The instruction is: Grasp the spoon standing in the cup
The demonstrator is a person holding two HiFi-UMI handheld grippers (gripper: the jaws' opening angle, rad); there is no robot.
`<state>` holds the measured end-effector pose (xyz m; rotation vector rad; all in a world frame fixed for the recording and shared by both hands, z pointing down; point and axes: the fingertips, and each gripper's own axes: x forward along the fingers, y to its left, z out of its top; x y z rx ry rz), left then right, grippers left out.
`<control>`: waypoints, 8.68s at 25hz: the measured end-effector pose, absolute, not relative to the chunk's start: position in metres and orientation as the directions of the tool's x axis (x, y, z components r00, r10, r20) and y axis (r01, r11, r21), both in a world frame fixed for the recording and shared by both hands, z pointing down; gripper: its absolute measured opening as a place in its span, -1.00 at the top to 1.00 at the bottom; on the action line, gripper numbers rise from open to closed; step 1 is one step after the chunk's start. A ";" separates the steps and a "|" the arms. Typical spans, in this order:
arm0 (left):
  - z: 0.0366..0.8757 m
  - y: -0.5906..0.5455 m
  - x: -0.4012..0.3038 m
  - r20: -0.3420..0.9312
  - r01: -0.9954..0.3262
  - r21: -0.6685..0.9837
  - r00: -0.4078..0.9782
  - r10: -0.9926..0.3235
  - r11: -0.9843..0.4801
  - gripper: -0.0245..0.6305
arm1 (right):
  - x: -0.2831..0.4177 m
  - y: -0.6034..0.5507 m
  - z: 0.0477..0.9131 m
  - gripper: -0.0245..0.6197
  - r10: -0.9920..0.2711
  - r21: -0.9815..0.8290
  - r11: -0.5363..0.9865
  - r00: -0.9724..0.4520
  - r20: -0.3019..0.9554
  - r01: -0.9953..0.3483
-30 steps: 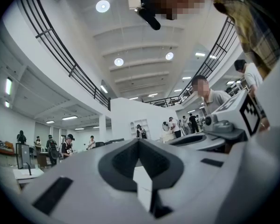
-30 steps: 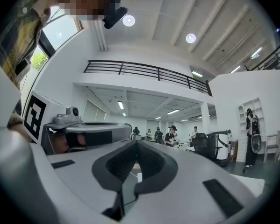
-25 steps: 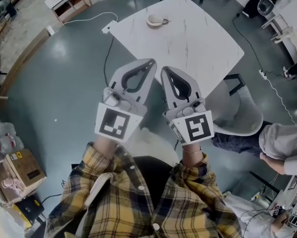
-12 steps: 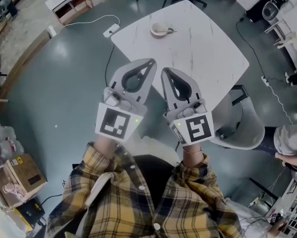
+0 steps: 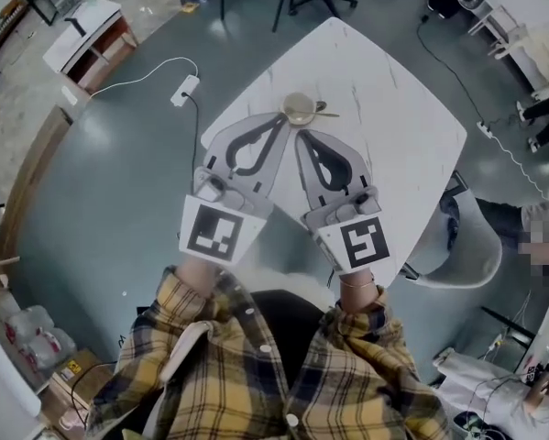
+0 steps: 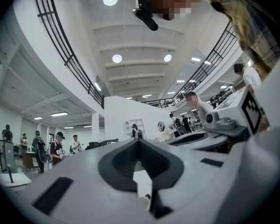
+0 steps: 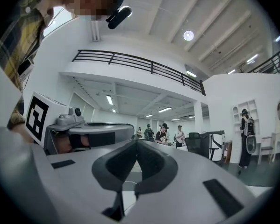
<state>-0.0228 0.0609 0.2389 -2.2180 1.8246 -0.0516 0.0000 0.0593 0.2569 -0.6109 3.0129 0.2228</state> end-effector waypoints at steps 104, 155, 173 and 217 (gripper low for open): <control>0.424 -0.175 -0.064 0.185 -0.816 -0.014 0.566 -0.804 -0.578 0.87 | 0.032 -0.157 0.467 0.40 -0.796 -0.289 0.391 -0.479 0.370 -0.874; 0.453 -0.156 -0.063 0.223 -0.818 0.008 0.563 -0.796 -0.576 0.87 | 0.025 -0.145 0.494 0.77 -0.783 -0.412 0.329 -0.489 0.384 -0.850; 0.433 -0.148 -0.055 0.186 -0.813 -0.017 0.570 -0.800 -0.583 0.87 | 0.008 -0.140 0.468 0.86 -0.762 -0.447 0.394 -0.557 0.329 -0.803; 0.303 -0.129 -0.043 -0.027 -0.791 -0.076 0.610 -0.792 -0.606 0.87 | 0.039 -0.122 0.270 0.87 -0.830 -0.157 0.554 -0.556 -0.030 -0.818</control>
